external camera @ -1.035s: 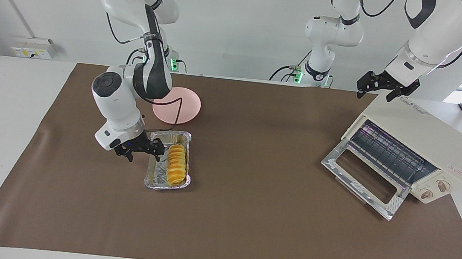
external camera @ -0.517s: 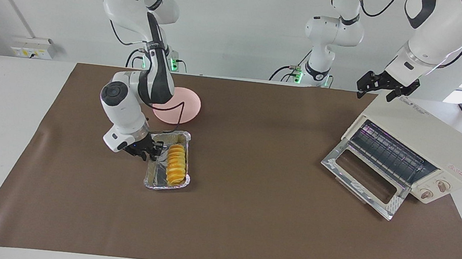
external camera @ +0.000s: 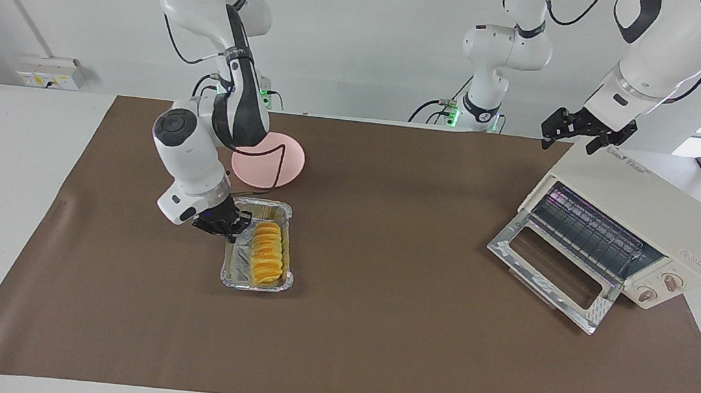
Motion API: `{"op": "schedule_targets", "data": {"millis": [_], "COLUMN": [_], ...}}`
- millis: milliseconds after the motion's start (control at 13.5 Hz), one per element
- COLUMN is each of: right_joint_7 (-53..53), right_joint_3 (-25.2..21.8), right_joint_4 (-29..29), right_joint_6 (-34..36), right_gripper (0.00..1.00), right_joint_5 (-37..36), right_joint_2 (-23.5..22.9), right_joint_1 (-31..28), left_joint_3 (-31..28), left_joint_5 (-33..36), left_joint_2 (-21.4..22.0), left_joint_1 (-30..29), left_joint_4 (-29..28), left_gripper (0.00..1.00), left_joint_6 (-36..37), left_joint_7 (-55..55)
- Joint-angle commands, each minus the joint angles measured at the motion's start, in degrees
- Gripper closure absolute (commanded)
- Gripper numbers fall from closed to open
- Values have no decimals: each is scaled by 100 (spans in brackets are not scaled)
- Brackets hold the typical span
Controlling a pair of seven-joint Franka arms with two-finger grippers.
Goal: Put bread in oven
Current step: 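Grasp the foil tray rim with the right gripper, then slide the foil tray toward the oven with the right gripper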
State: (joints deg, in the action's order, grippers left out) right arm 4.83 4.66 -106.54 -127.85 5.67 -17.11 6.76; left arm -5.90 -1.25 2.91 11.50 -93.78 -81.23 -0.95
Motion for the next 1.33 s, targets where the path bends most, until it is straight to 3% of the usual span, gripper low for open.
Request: {"op": "schedule_targets", "data": {"millis": [0, 222, 517, 813, 1257], "right_joint_7": [744, 1493, 2504, 2962, 2936], "right_joint_3": [149, 149, 149, 140, 131], "right_joint_4": [562, 862, 1530, 1461, 749], "right_joint_6": [286, 155, -91, -1065, -1691], "right_gripper": [100, 100, 100, 100, 100], "right_joint_5": [57, 66, 66, 31, -48], "right_joint_2": [-47, -196, -916, -1356, -1339], "right_joint_1": [341, 1140, 2021, 2522, 2576], "left_joint_3": [1, 1, 1, 1, 1], "left_joint_5": [-33, -33, -33, -33, -33], "left_joint_2": [96, 96, 87, 96, 87], "left_joint_1": [-33, -33, -33, -33, -33], "left_joint_4": [-52, -52, -52, -52, -52], "left_gripper": [0, 0, 0, 0, 0], "left_joint_6": [-16, -16, -16, -16, -16], "left_joint_7": [33, 33, 33, 33, 33]}}
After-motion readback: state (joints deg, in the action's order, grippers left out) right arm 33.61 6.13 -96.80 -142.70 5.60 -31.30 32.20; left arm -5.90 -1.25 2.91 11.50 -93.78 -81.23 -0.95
